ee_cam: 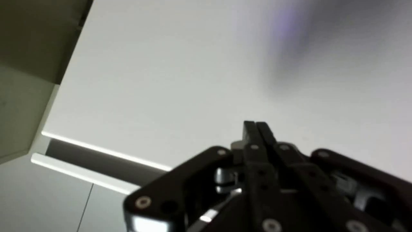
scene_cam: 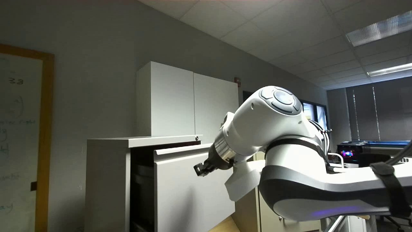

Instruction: Close the top drawer

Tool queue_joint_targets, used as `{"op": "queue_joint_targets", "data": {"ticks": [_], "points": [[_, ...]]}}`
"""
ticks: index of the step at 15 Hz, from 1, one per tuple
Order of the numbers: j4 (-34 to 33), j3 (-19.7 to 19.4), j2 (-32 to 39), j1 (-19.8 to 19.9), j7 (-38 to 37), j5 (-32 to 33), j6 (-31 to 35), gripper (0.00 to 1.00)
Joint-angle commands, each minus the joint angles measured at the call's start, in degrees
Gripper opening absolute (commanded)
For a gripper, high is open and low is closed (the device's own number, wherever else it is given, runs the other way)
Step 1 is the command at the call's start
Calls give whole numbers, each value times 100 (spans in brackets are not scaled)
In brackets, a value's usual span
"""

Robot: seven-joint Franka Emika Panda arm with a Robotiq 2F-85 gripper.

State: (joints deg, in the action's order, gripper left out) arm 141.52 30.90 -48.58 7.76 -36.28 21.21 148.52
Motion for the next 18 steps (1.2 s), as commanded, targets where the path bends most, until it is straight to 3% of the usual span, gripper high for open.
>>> {"op": "queue_joint_targets", "data": {"ticks": [1,9,18], "points": [[-96,54,-9,123,89,-48,629,0],[-385,106,597,27,707,-522,1311,0],[-1335,284,1562,185,1207,-527,1519,0]]}}
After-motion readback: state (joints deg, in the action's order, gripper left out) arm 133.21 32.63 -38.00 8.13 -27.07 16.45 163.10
